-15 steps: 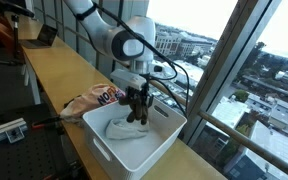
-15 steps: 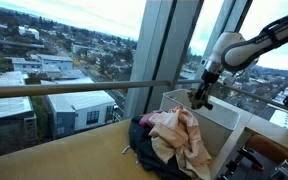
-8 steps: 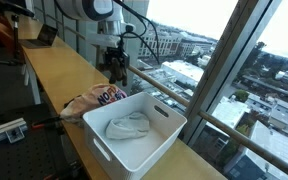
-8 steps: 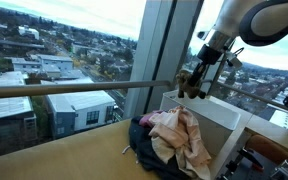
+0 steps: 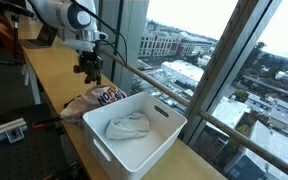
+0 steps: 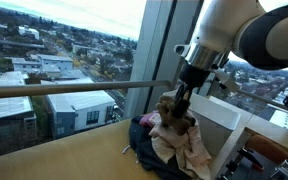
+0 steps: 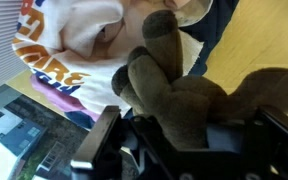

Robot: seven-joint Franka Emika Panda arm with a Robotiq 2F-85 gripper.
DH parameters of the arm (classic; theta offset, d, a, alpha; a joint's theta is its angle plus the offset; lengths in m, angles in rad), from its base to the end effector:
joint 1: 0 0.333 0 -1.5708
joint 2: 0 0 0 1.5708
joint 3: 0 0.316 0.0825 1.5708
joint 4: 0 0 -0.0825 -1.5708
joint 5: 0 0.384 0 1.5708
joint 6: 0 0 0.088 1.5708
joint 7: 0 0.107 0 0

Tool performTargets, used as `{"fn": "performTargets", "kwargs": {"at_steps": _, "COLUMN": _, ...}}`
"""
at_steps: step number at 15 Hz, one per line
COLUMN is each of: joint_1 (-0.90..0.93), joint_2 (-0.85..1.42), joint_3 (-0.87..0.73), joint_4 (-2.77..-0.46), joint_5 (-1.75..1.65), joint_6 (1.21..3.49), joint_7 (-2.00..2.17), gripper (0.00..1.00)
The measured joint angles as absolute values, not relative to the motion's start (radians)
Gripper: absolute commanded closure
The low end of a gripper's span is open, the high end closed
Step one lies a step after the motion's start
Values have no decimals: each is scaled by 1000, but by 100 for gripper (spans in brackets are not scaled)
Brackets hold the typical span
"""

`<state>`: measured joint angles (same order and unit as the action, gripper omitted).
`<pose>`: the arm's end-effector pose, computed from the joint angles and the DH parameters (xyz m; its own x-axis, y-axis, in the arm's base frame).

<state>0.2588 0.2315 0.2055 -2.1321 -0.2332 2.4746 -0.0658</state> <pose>0.5196 0.2586 0.3121 0.7588 0.6434 0.1009 0.6321 -0.7649 0.1241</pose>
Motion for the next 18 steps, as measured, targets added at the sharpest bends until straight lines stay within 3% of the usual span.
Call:
{"fn": "performTargets", "kwargs": {"at_steps": 4, "joint_1": 265, "joint_2": 313, "joint_3": 196, "joint_4": -2075, "joint_5": -257, "joint_6": 2475, "joint_7": -47, "gripper": 45}}
{"fn": "performTargets", "kwargs": {"at_steps": 10, "joint_1": 151, "joint_2": 253, "joint_3": 150, "joint_4": -2069, "joint_5": -199, "joint_6": 2475, "joint_7": -114, "gripper": 2}}
{"fn": "performTargets", "kwargs": {"at_steps": 18, "joint_1": -106, "joint_2": 209, "joint_3": 8, "joint_4": -2088, "joint_5": -88, "joint_6": 2475, "joint_7": -415, "gripper": 0}}
